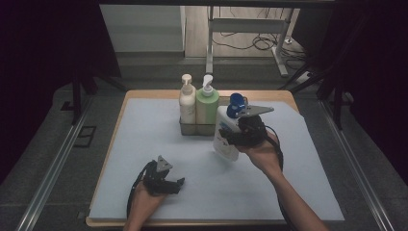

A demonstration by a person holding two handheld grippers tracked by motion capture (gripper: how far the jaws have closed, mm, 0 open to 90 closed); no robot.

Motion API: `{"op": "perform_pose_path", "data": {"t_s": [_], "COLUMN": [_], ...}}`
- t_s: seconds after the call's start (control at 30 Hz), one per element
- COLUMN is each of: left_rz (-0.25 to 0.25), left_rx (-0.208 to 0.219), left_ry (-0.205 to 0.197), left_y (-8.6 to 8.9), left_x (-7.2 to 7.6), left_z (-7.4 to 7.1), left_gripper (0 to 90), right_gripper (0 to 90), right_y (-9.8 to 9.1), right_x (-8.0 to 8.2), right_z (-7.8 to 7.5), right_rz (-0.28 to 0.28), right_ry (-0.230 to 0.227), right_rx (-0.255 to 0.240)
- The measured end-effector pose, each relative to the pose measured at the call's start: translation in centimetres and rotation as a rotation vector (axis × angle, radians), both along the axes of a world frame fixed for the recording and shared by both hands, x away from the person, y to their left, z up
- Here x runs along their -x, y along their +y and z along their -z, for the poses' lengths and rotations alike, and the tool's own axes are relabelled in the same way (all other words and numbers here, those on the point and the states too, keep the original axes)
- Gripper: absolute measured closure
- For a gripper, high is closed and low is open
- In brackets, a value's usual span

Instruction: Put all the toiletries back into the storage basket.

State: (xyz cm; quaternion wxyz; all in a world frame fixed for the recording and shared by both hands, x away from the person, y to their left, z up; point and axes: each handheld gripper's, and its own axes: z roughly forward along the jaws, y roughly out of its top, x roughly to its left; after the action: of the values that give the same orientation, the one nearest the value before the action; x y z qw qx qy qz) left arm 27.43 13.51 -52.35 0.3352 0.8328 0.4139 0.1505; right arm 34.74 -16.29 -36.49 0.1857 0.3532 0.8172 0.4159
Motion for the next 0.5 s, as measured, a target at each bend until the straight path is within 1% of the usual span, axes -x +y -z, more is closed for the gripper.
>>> {"op": "perform_pose_path", "data": {"t_s": [0.33,0.5], "left_rz": [0.0,0.0], "left_rx": [0.0,-0.002], "left_ry": [0.0,0.002], "left_y": [0.0,0.0], "left_x": [0.0,0.0], "left_z": [0.0,0.0], "left_gripper": [12.1,12.1], "right_gripper": [40.6,40.6], "right_y": [-1.4,-1.9], "right_x": [-0.7,-1.3], "right_z": [-1.1,-1.4], "right_rz": [0.043,0.064], "right_ry": [-0.016,-0.014], "right_rx": [0.0,-0.007]}}
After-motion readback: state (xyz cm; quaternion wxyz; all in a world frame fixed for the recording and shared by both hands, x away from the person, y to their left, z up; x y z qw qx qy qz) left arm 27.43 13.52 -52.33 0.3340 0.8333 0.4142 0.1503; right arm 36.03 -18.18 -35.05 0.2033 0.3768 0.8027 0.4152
